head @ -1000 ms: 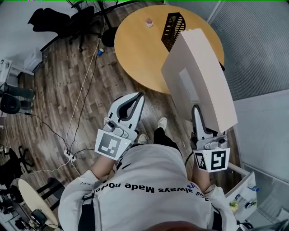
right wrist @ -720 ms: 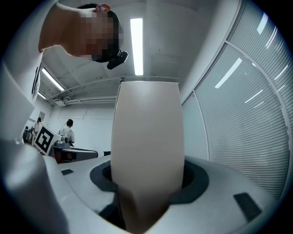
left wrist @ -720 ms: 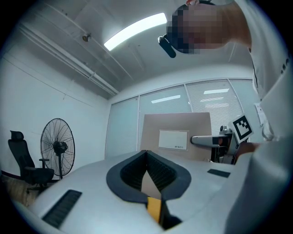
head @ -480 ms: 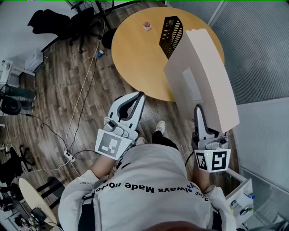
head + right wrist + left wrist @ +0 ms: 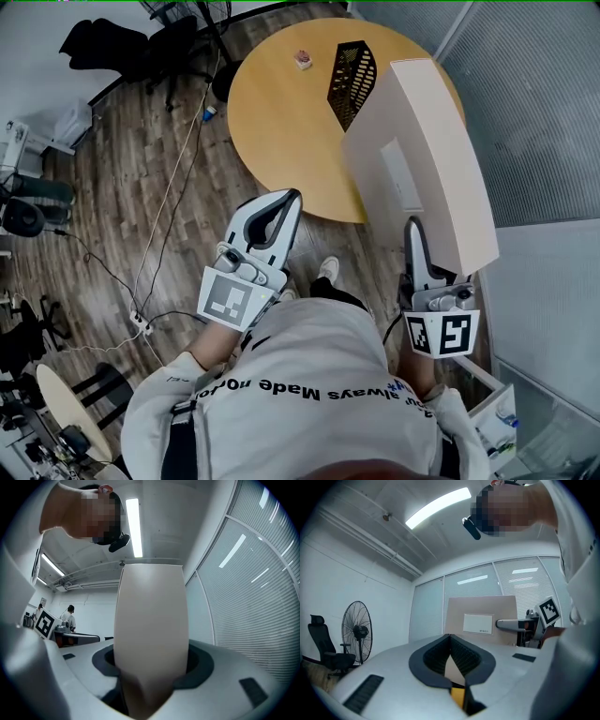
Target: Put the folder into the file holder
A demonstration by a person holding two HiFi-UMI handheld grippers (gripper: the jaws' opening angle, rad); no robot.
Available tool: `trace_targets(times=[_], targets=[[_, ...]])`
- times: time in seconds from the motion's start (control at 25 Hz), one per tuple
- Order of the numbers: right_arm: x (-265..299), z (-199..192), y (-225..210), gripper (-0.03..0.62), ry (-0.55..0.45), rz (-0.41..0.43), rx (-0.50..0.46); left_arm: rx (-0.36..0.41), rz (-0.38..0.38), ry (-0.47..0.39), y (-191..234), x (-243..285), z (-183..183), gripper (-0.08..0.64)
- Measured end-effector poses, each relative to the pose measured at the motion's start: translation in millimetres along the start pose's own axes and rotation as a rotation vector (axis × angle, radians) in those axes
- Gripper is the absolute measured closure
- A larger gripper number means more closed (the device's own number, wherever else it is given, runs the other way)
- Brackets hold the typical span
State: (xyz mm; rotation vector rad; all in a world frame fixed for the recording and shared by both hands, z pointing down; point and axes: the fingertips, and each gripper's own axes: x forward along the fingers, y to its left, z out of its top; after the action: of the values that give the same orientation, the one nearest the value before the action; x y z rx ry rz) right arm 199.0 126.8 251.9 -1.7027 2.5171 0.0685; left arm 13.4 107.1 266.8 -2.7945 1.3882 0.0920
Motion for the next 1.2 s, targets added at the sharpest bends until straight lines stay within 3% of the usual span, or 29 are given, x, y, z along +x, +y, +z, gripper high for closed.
trace_targets(times=[0.68, 1.2], targets=[[27.7, -9.4, -53.9, 0.31, -0.005, 0.021, 0.011, 0.008, 0.036, 0.016, -3.3, 49.8, -11.5, 0.535], [38.1, -13.6, -64.9, 0.31, 0.009, 0.047, 0.007, 0.012, 0.065, 0.029, 0.0, 58.5, -18.1, 0.535]])
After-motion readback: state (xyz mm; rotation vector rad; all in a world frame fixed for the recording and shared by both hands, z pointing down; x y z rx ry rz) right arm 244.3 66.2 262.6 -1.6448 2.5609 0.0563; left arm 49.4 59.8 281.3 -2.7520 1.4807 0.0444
